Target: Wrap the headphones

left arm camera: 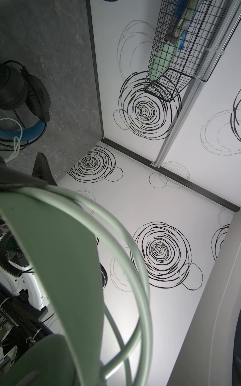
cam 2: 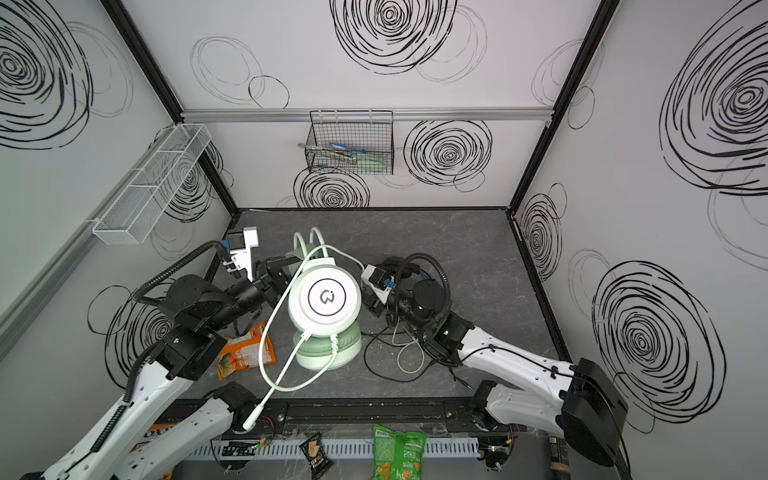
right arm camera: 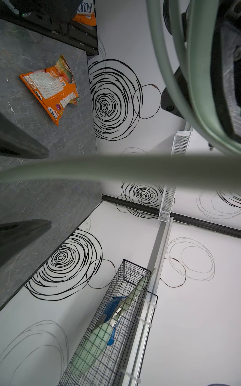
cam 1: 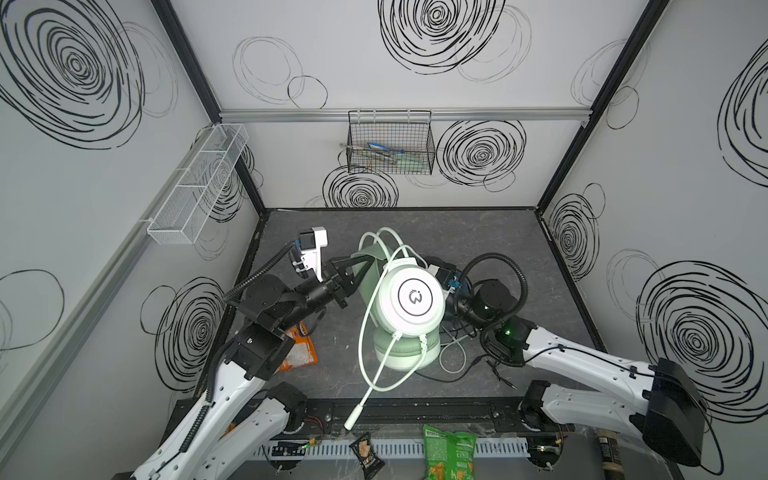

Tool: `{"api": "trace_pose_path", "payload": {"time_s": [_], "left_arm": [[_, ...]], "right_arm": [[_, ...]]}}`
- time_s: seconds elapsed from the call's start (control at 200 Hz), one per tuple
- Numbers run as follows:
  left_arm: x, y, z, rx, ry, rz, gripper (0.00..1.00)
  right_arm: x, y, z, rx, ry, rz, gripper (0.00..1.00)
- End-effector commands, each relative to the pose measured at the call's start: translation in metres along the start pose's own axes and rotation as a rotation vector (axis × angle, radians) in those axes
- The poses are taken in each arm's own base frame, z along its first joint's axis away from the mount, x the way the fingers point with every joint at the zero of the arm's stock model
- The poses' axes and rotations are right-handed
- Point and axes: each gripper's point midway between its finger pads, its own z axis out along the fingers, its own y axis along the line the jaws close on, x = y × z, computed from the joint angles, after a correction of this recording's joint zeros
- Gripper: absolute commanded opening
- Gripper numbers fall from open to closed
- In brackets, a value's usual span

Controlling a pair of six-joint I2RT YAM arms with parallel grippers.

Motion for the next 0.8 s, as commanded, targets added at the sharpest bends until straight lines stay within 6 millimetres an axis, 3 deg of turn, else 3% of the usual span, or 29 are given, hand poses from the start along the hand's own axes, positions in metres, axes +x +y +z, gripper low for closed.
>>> {"api": "trace_pose_path", "payload": {"time_s": [0.0, 0.795], "left_arm": [[-0.045, -0.036, -0.007, 0.089, -0.143, 0.011, 0.00], [-0.069, -0.032, -0.010, 0.048, -0.238, -0.068, 0.00]], "right_arm": [[0.004, -0.001, 0.000, 0.006, -0.023, 0.026, 0.51], [0.061, 0.005, -0.009, 0.008, 0.067, 0.106, 0.36]]}}
